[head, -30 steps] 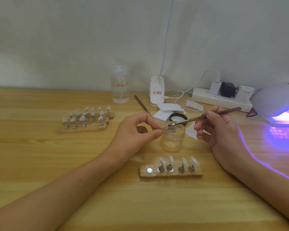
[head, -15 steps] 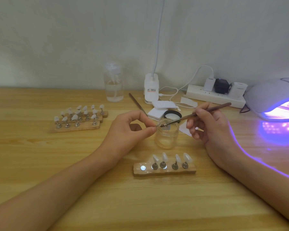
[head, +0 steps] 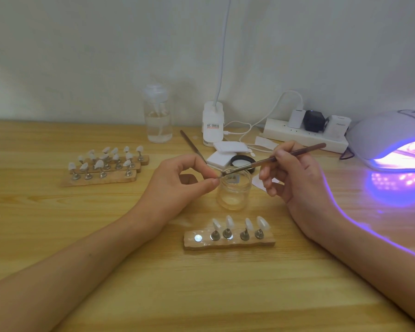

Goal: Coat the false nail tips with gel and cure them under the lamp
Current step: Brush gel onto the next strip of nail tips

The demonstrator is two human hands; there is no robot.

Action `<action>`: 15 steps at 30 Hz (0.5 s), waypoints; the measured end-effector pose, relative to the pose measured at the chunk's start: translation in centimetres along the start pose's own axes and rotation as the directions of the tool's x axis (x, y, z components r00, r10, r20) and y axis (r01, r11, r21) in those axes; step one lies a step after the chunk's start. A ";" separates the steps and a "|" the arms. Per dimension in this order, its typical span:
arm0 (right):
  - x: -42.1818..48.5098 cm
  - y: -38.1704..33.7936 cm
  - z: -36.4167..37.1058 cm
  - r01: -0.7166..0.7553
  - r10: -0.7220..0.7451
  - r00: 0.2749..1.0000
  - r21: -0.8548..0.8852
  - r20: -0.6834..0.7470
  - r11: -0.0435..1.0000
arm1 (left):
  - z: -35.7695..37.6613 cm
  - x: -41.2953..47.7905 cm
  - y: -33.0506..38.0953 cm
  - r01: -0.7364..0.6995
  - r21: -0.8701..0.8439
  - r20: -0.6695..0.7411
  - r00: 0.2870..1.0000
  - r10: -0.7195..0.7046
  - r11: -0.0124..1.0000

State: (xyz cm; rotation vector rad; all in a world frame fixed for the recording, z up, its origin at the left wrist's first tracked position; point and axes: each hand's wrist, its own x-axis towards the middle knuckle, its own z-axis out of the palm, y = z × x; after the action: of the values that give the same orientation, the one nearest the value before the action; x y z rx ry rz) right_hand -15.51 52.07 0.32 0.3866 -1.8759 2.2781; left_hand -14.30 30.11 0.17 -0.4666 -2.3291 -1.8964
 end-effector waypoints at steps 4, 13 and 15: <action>0.0 -0.1 -0.1 -0.011 0.012 0.999 0.016 -0.050 1.000 | 0.0 0.1 0.0 0.001 0.003 0.001 1.000 -0.001 1.000; 0.0 -0.2 -0.1 0.009 -0.008 1.000 0.043 -0.027 0.999 | 0.0 0.1 0.0 -0.009 -0.007 0.005 1.000 0.009 1.000; 0.0 -0.2 0.0 0.024 -0.024 1.000 0.042 0.007 0.999 | 0.0 0.1 -0.1 -0.008 -0.010 0.003 1.000 0.008 1.000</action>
State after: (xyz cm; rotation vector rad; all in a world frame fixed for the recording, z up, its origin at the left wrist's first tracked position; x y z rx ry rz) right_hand -15.44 52.07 0.48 0.4213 -1.8194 2.3071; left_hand -14.38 30.10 0.14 -0.4799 -2.3169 -1.9064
